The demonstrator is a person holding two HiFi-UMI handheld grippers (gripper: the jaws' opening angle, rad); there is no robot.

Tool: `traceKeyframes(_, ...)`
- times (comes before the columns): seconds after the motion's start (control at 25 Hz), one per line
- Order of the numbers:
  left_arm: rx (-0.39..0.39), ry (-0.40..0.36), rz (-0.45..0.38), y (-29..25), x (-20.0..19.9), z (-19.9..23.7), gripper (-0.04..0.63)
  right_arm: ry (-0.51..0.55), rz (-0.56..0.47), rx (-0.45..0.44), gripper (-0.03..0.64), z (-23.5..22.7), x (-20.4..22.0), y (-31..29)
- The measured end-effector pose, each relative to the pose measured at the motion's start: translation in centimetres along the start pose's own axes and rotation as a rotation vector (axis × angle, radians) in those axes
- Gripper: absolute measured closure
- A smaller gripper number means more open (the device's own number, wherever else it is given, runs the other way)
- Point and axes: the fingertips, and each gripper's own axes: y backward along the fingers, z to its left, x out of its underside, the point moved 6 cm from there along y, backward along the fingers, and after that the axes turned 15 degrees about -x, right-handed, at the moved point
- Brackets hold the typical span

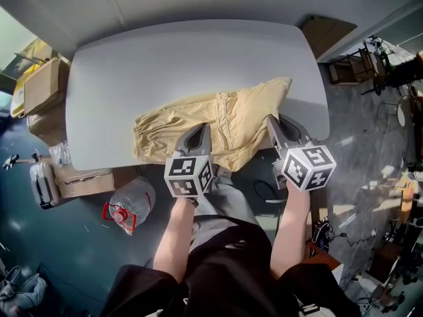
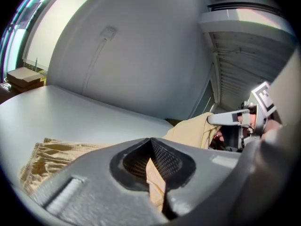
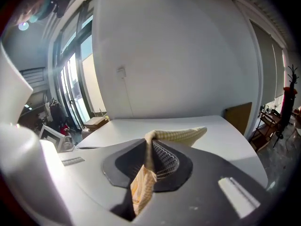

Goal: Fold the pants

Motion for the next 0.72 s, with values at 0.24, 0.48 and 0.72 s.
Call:
traceKeyframes(0.24, -0.072, 0.033, -0.05, 2.9, -1.9, 5.7, 0.592, 0.061, -0.007, -0.064, 0.577, 5.0, -1.5, -4.0)
traceKeyframes(0.48, -0.13, 0.048, -0.084, 5.9, -3.4, 10.5, 0.592, 0.088, -0.002, -0.162, 0.577, 9.9, -2.6, -8.5)
traceKeyframes(0.72, -0.229, 0.081, -0.108, 9.1, -3.9, 17.0, 0.592, 0.126, 0.093, -0.279, 0.577, 15.5, -1.2, -15.7)
